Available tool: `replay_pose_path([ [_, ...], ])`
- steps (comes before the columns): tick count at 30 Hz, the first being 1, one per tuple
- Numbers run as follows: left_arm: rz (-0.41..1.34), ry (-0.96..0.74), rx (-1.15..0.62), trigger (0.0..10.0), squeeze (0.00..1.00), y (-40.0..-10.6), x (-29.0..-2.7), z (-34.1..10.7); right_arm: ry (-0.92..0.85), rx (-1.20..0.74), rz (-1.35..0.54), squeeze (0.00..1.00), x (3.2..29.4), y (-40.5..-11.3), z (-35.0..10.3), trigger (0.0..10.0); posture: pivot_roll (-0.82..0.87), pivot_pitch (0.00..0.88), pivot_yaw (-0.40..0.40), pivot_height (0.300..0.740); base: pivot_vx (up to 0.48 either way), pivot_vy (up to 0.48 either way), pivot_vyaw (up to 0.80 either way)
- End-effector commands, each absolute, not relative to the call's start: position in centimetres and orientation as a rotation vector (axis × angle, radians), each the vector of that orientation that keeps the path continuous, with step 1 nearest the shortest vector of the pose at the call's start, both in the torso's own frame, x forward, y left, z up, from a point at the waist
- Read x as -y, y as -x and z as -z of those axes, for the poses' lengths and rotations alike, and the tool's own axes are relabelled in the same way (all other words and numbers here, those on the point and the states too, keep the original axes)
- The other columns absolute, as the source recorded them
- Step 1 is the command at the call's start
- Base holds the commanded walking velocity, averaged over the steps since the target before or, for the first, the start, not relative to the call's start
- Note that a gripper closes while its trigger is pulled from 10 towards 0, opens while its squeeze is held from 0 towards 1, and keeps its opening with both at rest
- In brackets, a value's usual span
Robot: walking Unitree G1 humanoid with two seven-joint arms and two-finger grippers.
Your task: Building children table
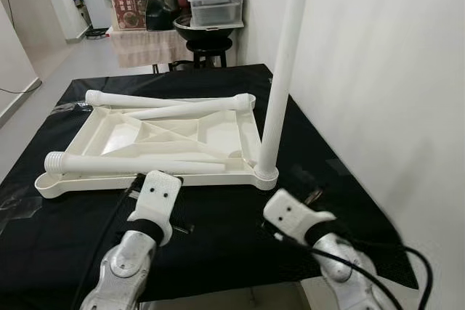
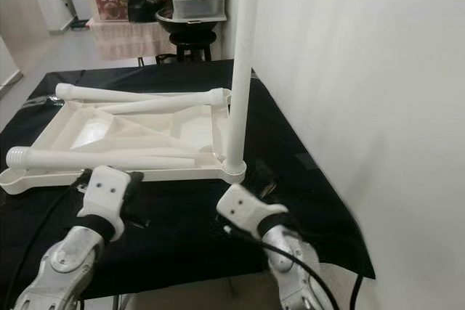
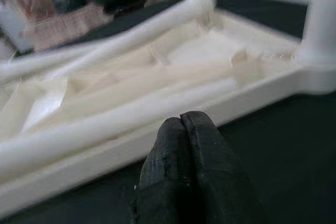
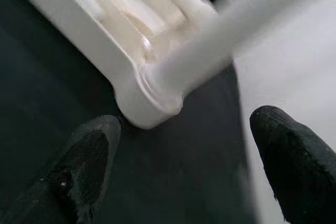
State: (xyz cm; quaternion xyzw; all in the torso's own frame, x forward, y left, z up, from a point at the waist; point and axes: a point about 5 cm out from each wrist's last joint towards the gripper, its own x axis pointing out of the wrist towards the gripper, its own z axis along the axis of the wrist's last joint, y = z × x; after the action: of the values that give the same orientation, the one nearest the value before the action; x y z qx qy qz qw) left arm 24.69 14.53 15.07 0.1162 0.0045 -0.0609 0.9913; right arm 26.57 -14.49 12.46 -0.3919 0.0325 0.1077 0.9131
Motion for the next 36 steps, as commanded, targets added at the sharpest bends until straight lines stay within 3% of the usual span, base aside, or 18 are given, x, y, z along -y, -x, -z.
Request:
replay_pose_path([
  [1, 0.101, -0.23, -0.004, 10.0, 0.0, -24.9, -15.2, -15.4, 0.69, -0.108, -0.173, 0.0, 15.7, -26.7, -12.4, 10.0, -0.03, 0.0, -0.002, 0.74, 0.0, 0.0, 0.0],
  [4, 0.13, -0.181, 0.017, 10.0, 0.0, -24.5, -14.6, -16.1, 0.421, -0.128, -0.102, 0.0, 16.3, -26.9, -13.4, 10.0, -0.03, 0.0, -0.014, 0.74, 0.0, 0.0, 0.0],
  [13, 0.207, -0.09, 0.009, 10.0, 0.0, -24.1, -14.4, -15.8, 0.26, -0.069, -0.191, 0.0, 15.2, -27.5, -16.0, 10.0, -0.02, 0.0, -0.019, 0.74, 0.0, 0.0, 0.0],
  [19, 0.192, -0.11, -0.152, 10.0, 0.0, -23.3, -15.3, -12.6, 0.287, -0.102, -0.271, 0.0, 15.5, -25.9, -14.8, 10.0, -0.02, 0.0, -0.03, 0.74, 0.0, 0.32, 0.0],
  [26, 0.1, -0.072, -0.138, 10.0, 0.0, -23.0, -16.2, -12.0, 0.245, -0.109, -0.31, 0.0, 14.9, -25.9, -14.4, 10.0, -0.01, 0.0, -0.034, 0.74, 0.0, 0.468, 0.0],
  [36, 0.162, -0.072, -0.118, 10.0, 0.0, -24.8, -15.3, -12.2, 0.232, -0.083, -0.396, 0.0, 13.2, -25.5, -13.8, 10.0, -0.05, 0.0, -0.014, 0.74, 0.0, 0.465, 0.0],
])
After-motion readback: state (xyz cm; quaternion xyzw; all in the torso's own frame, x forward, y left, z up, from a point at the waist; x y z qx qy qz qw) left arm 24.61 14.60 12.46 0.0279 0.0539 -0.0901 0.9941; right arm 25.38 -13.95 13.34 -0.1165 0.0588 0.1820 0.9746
